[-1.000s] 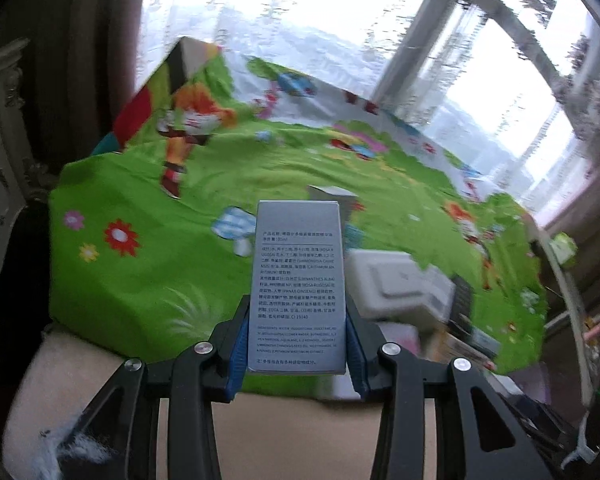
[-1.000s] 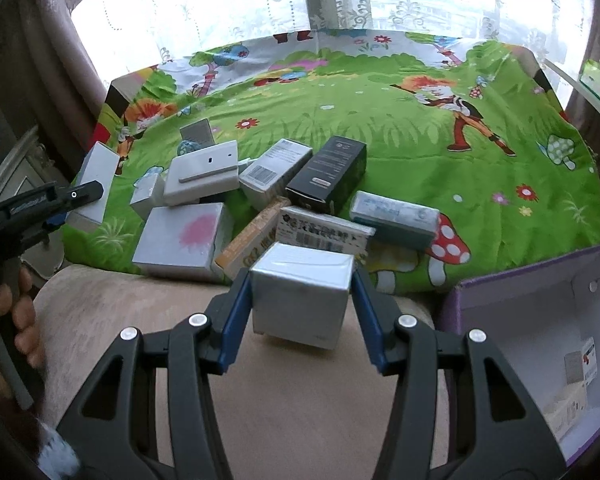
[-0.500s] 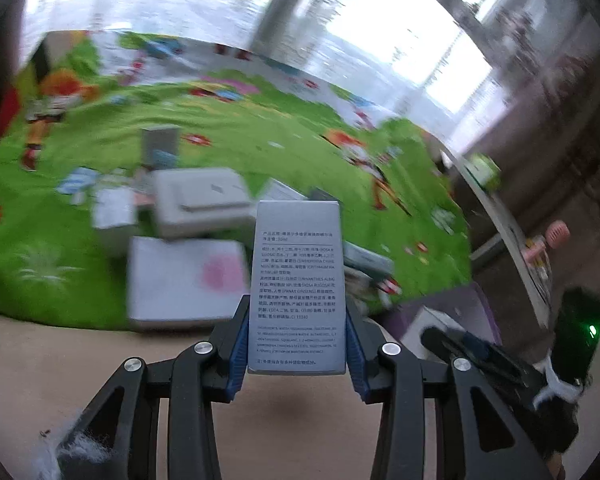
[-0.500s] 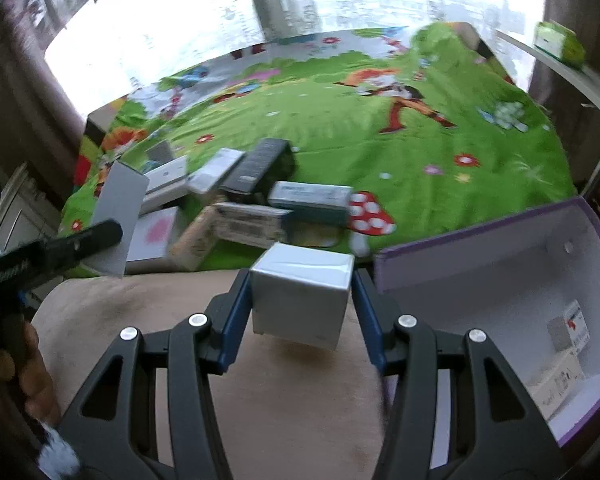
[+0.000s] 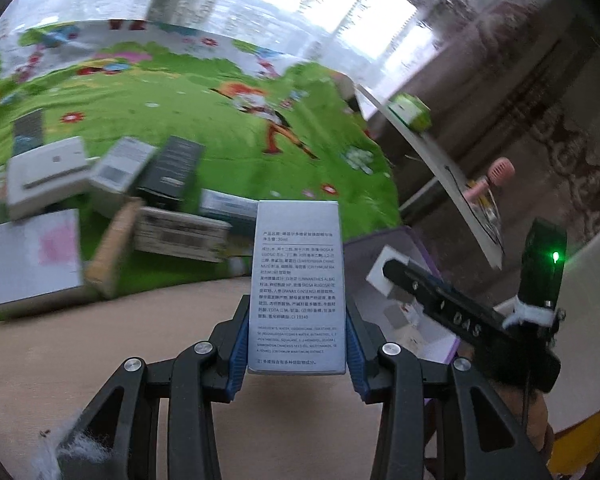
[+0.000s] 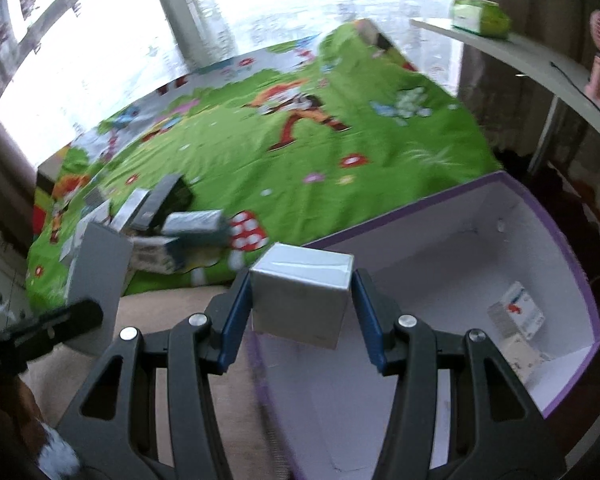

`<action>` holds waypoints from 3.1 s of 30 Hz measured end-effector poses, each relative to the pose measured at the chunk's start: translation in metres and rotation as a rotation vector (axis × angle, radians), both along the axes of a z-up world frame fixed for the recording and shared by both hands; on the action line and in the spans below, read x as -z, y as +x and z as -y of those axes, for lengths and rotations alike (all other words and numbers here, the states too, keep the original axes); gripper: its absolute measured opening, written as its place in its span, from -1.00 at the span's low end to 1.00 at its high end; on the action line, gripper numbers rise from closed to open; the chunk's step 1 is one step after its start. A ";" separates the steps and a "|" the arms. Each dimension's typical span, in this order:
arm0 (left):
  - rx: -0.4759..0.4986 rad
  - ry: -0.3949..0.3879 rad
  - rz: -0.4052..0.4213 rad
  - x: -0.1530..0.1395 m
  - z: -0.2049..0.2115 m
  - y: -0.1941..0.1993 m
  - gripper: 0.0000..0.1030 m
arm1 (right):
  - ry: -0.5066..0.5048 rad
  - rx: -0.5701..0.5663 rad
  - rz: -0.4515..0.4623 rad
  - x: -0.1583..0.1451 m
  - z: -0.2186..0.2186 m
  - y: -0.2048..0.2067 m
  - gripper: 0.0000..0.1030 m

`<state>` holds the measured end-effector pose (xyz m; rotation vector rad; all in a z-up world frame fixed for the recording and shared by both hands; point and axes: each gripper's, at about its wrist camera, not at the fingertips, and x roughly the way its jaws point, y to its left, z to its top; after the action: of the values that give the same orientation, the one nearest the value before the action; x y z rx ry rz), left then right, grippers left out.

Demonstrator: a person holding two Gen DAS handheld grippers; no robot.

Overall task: Organize rigid objects
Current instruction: 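Carry both boxes over the purple storage box and open both grippers, then move both tools back over the boxes on the bed, then grasp a small white box with the left gripper while the right grasps a barcode box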

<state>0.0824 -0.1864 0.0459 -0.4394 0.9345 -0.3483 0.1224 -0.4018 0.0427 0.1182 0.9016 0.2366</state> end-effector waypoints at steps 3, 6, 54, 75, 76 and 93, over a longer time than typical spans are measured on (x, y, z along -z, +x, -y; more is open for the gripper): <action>0.041 -0.017 0.002 0.001 0.016 0.004 -0.18 | -0.009 0.039 0.015 -0.005 0.015 0.002 0.05; 0.075 -0.043 0.010 0.000 0.029 0.009 -0.17 | -0.012 0.076 0.030 -0.010 0.028 0.003 0.05; -0.410 0.019 0.040 0.004 -0.147 -0.032 0.26 | -0.028 -0.101 -0.020 0.008 -0.051 0.003 0.58; -0.542 0.149 -0.137 0.036 -0.221 0.013 0.26 | -0.064 -0.226 -0.078 0.016 -0.150 0.020 0.81; -0.545 0.162 -0.145 0.037 -0.222 0.016 0.26 | -0.066 -0.225 -0.084 0.017 -0.153 0.022 0.83; -0.527 0.193 -0.219 0.061 -0.230 0.035 -0.22 | -0.084 -0.167 -0.152 0.032 -0.186 0.048 0.91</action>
<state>0.1176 0.0431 -0.0155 -0.5332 1.0136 0.2721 0.1705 -0.2156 0.0107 -0.0177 1.0732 0.3481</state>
